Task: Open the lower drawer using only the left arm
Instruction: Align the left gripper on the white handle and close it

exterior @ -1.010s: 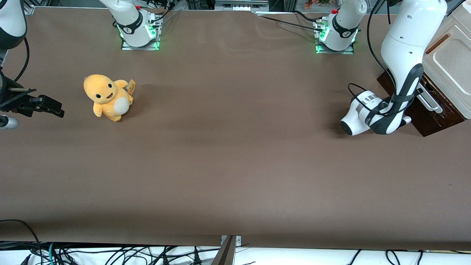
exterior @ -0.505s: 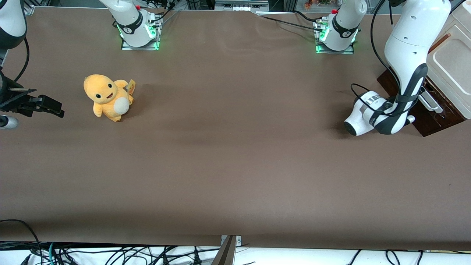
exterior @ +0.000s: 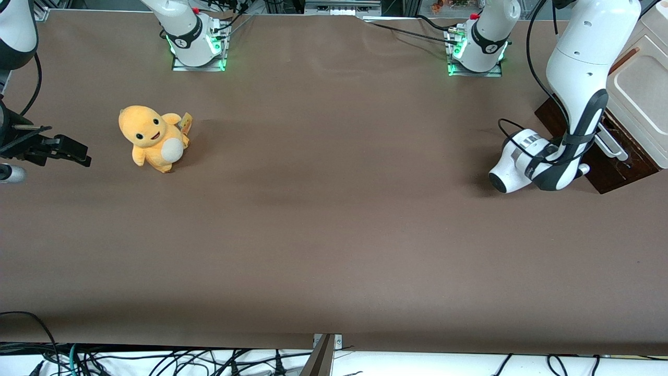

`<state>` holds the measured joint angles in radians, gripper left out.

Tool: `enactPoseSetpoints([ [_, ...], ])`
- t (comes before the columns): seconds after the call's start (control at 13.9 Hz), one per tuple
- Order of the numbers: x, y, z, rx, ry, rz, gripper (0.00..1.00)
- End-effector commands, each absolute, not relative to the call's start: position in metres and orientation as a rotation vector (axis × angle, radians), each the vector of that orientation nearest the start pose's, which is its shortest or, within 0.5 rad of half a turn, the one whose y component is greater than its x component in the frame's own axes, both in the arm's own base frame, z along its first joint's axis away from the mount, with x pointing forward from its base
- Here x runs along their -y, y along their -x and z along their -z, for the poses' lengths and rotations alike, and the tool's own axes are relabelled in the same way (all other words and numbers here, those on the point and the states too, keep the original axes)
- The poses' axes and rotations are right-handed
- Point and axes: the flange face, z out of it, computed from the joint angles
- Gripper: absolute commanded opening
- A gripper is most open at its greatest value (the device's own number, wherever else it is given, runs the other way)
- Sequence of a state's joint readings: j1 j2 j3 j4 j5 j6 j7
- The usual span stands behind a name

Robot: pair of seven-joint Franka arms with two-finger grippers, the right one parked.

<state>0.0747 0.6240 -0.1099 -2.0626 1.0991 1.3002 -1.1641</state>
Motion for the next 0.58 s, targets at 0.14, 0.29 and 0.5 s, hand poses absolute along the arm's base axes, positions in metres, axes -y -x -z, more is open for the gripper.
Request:
enactPoseSetpoints([
  [0.14,-0.0955,-0.4724,-0.1581,0.373,1.555,-0.424,0.09],
  [0.29,-0.0953,-0.4719,-0.1572,0.373,1.555,-0.427,0.09],
  [0.5,-0.0923,-0.4729,-0.1564,0.371,1.556,-0.423,0.09],
])
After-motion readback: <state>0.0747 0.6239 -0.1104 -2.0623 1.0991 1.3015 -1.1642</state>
